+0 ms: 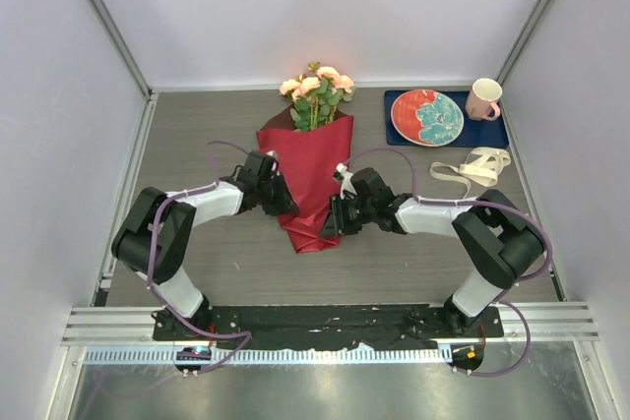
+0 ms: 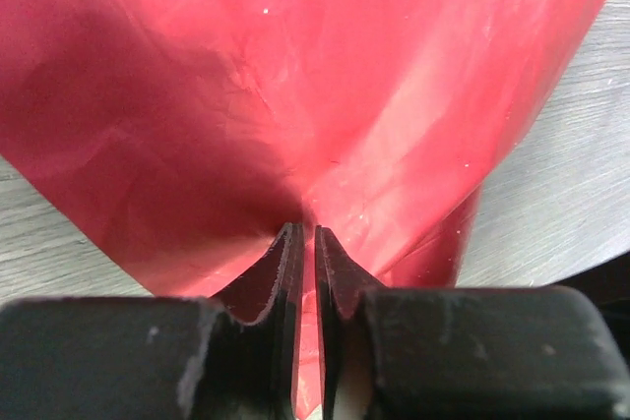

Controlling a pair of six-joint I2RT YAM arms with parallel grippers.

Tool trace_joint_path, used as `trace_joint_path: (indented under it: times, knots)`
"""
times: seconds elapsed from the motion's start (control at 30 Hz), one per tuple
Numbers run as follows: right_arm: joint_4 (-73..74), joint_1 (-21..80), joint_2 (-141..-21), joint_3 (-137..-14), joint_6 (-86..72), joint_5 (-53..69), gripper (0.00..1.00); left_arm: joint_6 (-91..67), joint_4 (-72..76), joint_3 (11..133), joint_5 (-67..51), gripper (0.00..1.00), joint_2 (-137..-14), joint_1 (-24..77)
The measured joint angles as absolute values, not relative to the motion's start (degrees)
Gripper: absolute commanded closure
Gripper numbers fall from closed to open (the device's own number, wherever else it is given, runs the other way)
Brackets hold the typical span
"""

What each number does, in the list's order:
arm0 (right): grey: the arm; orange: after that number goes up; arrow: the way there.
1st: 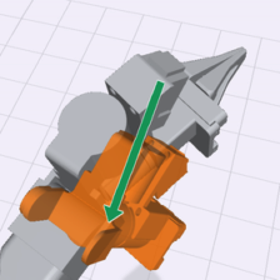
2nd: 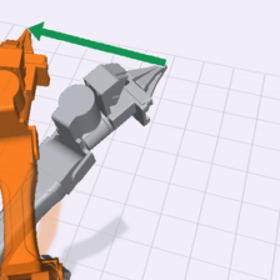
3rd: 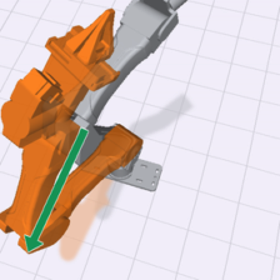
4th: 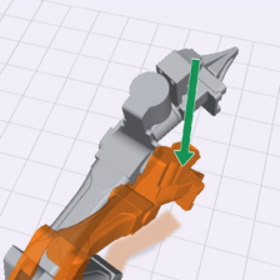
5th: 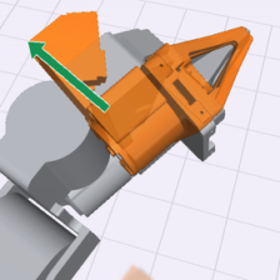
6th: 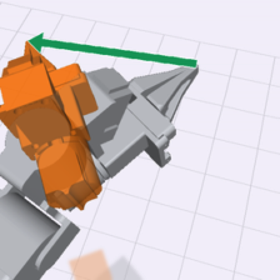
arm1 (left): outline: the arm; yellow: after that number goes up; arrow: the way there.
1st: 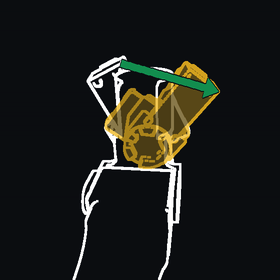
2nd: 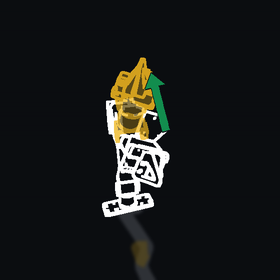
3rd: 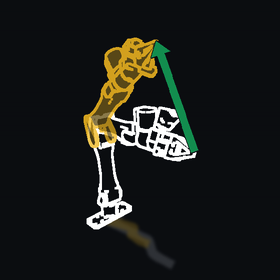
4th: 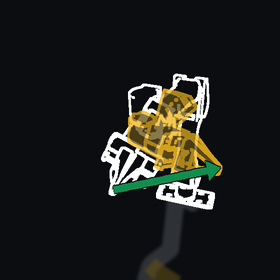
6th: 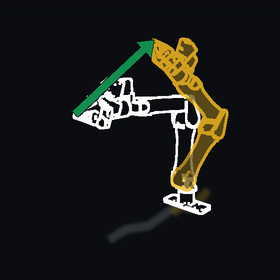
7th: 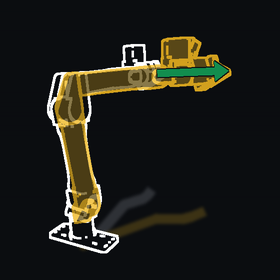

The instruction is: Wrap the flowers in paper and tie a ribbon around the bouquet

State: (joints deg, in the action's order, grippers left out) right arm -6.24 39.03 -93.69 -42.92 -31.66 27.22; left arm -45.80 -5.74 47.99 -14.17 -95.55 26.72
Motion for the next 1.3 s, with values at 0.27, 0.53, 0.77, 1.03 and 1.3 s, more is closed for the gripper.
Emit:
trace_joint_path:
  times: [0.27, 0.53, 0.77, 1.03, 1.3]
  knots:
    - [-8.5, 39.0, -93.1, -38.4, -32.2, 25.7, 0.72, -46.5, -3.6, 48.5, -17.6, 0.69, -93.5, 27.6]
    - [-9.0, 39.0, -90.3, -38.1, -33.3, 25.7, 0.7, -47.7, 1.0, 49.3, -19.7, 0.81, -95.6, 28.2]
    - [-12.4, 39.0, -93.3, -40.6, -33.9, 26.3, 0.7, -46.2, 1.7, 49.5, -20.0, 0.59, -99.6, 28.2]
    - [-15.1, 38.6, -95.9, -38.3, -35.1, 26.3, 0.71, -44.8, -1.1, 50.4, -20.1, 0.63, -92.4, 29.1]
    - [-16.2, 37.5, -95.9, -38.1, -36.7, 27.6, 0.71, -48.4, 4.1, 47.0, -20.7, 0.88, -90.8, 34.4]
